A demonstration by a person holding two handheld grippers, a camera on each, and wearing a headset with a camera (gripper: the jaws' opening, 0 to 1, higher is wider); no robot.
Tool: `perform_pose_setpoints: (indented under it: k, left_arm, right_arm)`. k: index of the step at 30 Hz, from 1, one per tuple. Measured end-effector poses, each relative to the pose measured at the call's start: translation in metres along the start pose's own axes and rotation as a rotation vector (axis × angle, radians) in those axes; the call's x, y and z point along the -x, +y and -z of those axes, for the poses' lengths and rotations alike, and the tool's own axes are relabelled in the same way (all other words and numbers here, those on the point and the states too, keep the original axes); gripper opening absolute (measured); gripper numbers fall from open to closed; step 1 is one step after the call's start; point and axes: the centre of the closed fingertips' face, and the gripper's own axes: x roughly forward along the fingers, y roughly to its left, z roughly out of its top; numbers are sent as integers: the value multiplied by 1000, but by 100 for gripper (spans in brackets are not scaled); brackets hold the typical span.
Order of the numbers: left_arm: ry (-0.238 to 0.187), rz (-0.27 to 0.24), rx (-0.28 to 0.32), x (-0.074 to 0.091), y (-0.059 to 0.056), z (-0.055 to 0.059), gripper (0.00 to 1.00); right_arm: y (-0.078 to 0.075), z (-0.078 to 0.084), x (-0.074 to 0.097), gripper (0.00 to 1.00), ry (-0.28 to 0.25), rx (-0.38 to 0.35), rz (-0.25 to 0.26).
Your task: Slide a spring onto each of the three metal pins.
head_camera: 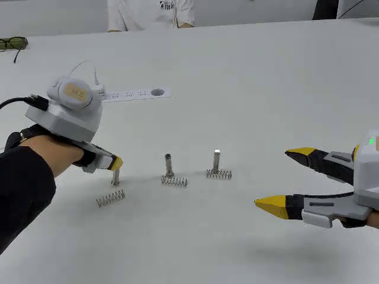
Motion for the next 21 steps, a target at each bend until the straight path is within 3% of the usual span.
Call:
perform_pose_setpoints:
  k: [16, 21]
  left_arm:
    - [-35, -6, 19, 7, 0, 8, 8]
    - [-37, -5, 0, 6, -1, 8, 8]
  right_arm:
    - [1, 0, 0, 74, 6, 7, -6]
    - [2, 1, -1, 74, 8, 10, -8]
